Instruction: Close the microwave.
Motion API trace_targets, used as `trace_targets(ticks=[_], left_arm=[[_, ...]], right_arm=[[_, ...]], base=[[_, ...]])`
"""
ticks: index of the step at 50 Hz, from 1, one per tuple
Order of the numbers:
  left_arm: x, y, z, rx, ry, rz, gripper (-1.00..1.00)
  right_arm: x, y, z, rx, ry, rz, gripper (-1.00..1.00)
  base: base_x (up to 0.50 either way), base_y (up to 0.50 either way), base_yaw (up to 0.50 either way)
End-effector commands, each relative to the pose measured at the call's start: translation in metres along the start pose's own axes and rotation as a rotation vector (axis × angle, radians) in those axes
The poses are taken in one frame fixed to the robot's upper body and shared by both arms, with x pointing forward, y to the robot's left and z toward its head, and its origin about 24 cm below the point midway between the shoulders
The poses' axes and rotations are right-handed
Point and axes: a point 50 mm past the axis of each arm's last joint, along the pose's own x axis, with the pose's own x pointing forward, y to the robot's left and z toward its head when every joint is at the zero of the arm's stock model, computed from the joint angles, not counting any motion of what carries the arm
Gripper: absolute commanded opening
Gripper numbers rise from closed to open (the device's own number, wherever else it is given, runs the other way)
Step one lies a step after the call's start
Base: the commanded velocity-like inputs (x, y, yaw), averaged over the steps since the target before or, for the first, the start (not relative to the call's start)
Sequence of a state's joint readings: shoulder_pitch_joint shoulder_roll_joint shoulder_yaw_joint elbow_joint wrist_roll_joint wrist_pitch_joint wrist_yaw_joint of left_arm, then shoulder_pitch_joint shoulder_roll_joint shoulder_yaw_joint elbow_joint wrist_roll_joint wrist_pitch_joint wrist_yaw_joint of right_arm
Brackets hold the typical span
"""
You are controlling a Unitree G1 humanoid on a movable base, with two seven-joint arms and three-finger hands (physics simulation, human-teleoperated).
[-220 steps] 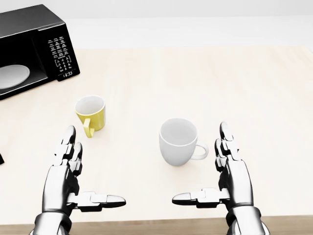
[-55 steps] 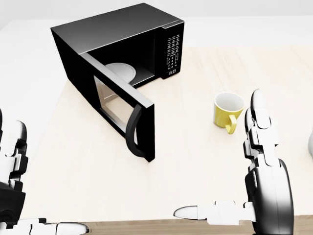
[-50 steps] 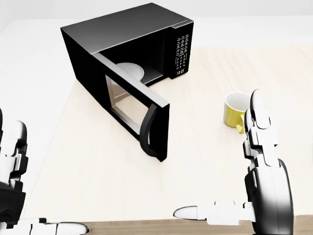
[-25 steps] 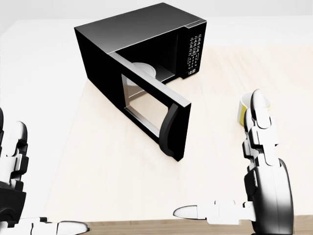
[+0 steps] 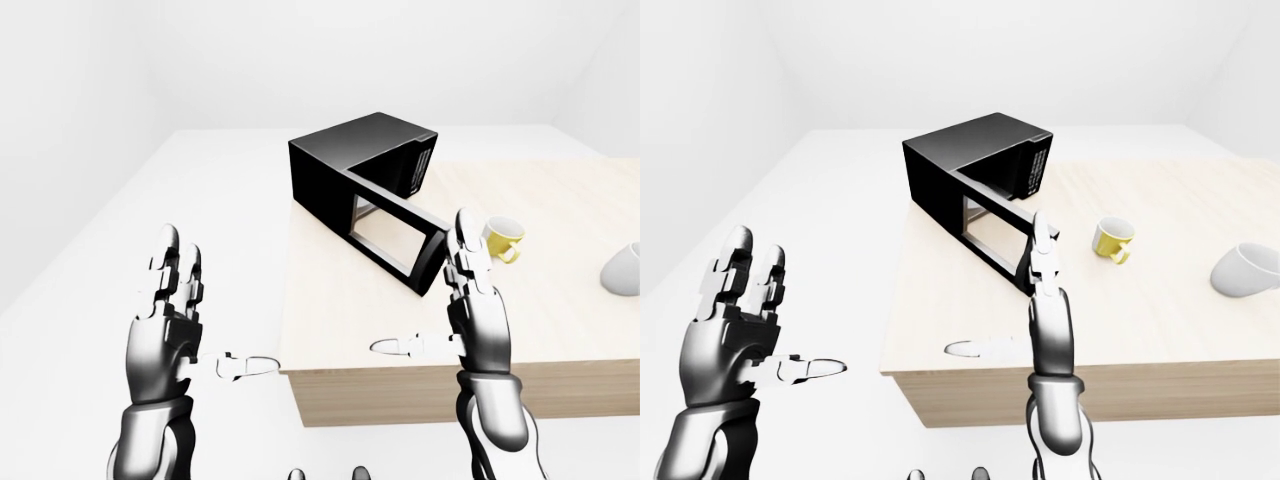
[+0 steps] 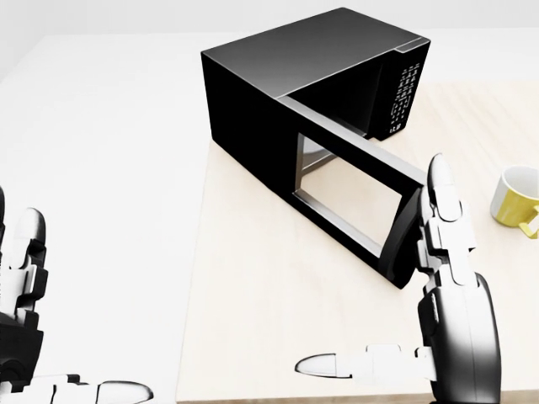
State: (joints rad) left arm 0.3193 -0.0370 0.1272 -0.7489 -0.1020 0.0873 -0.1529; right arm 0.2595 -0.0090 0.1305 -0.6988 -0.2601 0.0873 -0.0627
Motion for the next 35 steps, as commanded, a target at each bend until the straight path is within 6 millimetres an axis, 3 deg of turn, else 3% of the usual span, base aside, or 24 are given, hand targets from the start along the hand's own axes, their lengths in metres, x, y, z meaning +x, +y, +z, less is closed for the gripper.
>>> trace_targets(ticks=[1,16,23,35], left_arm=[[-0.0001,-0.0019,-0.0018,0.005,0.009,-0.003,1.0],[0.0,-0.0014,-0.0022,-0.001,0.009,-0.004,1.0],[0.0006,-0.0025,-0.003,0.009,0.013,-0.007,1.0],[-0.001,-0.0054,-0.0031,0.021,0.021,-0.023,1.0]], right_arm=[[0.0011,-0.002,0.0,0.009,-0.002,-0.016,1.0],[0.001,-0.0005,0.0,-0.009,-0.004,-0.009,1.0],[0.0014,-0.0019,0.001,-0.003,-0.008,-0.021,1.0],[0.0021,-0.0019,0.0011,0.017,-0.009,-0.017,1.0]], base=[[0.0,0.0,0.0],[0.0,0.0,0.0],[0.11,0.4,0.0],[0.0,0.0,0.0]])
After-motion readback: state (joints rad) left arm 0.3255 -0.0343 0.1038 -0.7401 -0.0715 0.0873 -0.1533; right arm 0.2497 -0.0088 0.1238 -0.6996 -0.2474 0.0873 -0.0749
